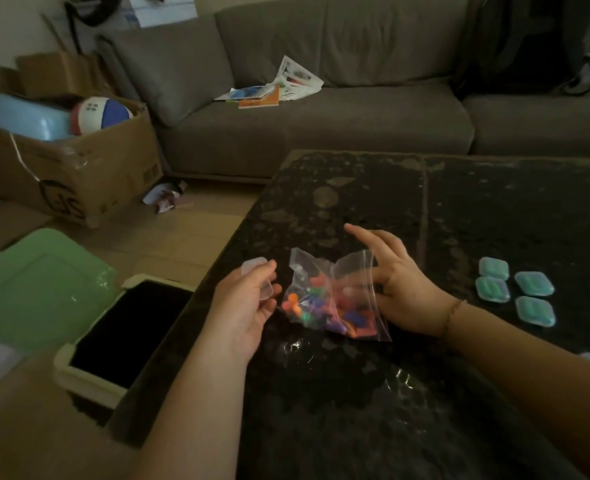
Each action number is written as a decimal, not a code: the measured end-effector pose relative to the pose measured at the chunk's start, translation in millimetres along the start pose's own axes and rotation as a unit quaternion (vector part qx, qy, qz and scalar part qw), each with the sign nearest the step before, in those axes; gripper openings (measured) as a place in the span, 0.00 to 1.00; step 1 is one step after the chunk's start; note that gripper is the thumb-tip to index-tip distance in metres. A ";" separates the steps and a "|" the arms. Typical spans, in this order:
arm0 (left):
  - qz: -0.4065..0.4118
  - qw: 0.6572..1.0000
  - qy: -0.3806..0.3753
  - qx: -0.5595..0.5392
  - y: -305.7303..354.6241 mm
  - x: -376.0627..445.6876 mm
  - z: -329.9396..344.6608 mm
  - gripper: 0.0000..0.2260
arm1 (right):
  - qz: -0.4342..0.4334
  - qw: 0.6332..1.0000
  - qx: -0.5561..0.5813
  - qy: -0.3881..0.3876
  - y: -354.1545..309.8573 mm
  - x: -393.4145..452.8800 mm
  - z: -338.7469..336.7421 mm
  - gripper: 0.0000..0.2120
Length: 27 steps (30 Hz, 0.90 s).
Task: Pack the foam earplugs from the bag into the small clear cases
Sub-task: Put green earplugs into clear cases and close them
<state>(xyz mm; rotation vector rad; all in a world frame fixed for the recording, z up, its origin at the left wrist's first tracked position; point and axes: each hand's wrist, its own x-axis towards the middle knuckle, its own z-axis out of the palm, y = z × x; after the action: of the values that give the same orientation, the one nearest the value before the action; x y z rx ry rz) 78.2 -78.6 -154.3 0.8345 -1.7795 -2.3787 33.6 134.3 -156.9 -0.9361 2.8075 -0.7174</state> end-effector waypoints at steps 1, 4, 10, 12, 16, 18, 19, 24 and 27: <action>-0.016 1.000 -0.007 -0.005 -0.5 0.6 0.3 0.11 | -0.004 1.000 0.004 -0.001 -1.6 2.1 1.1 0.13; -0.049 0.998 -0.020 -0.036 -1.4 3.4 0.3 0.12 | -0.011 1.000 0.004 0.016 -5.3 8.4 6.0 0.12; -0.060 0.996 -0.051 -0.033 -0.9 0.5 -4.3 0.12 | 0.025 0.999 0.020 0.026 -14.2 19.2 9.8 0.09; -0.059 0.996 -0.056 -0.027 -1.0 -0.5 -4.5 0.14 | 0.039 0.999 0.018 0.022 -16.7 21.9 10.8 0.08; -0.062 0.996 -0.063 -0.016 0.0 -3.3 -2.5 0.14 | 0.082 0.996 -0.017 0.021 -20.1 26.3 15.0 0.16; -0.067 0.995 -0.069 -0.011 0.4 -3.7 -2.5 0.15 | 0.111 0.993 -0.034 0.027 -23.6 28.8 17.5 0.19; -0.068 0.995 -0.071 -0.009 0.6 -4.2 -2.7 0.15 | 0.120 0.992 -0.032 0.032 -24.3 29.9 18.8 0.20; -0.073 0.995 -0.074 -0.013 1.5 -5.6 -4.5 0.16 | 0.143 0.987 0.029 0.064 -26.5 32.4 22.8 0.16; -0.079 0.994 -0.071 -0.017 2.3 -5.8 -5.1 0.17 | 0.152 0.983 0.079 0.069 -23.6 30.3 23.0 0.13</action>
<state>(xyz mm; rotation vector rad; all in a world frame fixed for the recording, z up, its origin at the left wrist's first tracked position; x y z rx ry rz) 84.8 -81.8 -151.0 0.8514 -1.7775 -2.6225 27.3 90.7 -164.6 -0.4331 2.8630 -0.9713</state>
